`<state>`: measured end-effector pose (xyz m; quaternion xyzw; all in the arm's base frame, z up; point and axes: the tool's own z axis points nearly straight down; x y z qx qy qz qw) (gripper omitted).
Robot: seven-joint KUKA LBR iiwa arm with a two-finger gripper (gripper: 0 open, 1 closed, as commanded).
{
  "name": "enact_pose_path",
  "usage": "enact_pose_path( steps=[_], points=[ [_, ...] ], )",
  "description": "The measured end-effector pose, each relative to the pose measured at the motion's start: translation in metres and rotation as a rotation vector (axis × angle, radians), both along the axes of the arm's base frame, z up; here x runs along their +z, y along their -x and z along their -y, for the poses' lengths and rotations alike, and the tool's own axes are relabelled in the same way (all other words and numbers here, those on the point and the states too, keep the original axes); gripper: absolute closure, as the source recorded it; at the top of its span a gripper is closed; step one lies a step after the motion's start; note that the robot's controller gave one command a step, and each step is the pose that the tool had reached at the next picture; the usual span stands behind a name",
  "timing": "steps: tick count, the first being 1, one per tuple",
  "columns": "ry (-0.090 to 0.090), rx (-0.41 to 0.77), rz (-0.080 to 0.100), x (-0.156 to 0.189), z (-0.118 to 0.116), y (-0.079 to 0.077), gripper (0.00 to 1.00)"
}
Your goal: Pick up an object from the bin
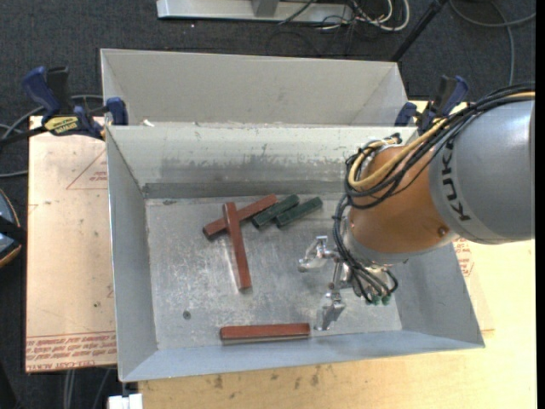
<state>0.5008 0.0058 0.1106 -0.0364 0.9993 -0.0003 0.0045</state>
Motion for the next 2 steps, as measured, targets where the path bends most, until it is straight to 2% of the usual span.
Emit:
enact_pose_path(
  steps=[1,2],
  points=[
    [-0.003,-0.016,0.002,-0.033,-0.0309,0.0169,1.0],
    [-0.003,-0.016,0.002,-0.033,-0.0309,0.0169,1.0]
  ],
)
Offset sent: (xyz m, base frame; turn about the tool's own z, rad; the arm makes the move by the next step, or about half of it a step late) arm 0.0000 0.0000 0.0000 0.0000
